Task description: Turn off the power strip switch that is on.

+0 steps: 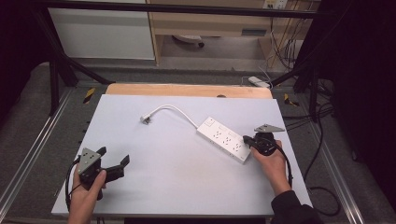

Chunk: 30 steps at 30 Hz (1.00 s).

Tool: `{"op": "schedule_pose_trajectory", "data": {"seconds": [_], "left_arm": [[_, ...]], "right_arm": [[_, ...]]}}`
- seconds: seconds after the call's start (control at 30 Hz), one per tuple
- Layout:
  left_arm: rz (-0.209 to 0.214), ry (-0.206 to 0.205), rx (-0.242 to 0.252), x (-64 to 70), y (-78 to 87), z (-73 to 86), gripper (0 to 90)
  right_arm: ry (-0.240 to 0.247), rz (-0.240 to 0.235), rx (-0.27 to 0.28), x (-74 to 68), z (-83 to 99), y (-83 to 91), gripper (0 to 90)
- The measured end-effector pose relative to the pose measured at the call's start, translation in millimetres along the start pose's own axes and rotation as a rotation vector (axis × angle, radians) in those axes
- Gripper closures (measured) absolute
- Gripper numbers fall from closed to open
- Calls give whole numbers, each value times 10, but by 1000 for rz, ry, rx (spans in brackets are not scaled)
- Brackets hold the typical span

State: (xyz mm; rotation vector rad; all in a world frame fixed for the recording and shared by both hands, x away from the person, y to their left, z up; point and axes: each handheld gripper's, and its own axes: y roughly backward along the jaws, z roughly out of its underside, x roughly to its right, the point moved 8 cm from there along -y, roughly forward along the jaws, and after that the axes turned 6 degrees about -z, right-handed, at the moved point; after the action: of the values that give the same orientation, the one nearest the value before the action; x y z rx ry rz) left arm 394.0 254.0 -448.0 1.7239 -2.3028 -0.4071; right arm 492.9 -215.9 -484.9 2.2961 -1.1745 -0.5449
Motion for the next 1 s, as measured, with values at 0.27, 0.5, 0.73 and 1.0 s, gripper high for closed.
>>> {"op": "schedule_pose_trajectory", "data": {"seconds": [0.27,0.5,0.73,1.0], "left_arm": [[-8,-10,5,-16,26,-12,56],[-4,-6,2,-12,31,-7,56],[-2,-2,0,-4,38,3,56],[-4,6,5,-12,63,1,56]], "right_arm": [[-4,4,6,1,7,6,900],[0,2,6,9,5,4,900],[-1,3,5,13,11,15,900],[-2,0,10,19,14,17,900]]}}
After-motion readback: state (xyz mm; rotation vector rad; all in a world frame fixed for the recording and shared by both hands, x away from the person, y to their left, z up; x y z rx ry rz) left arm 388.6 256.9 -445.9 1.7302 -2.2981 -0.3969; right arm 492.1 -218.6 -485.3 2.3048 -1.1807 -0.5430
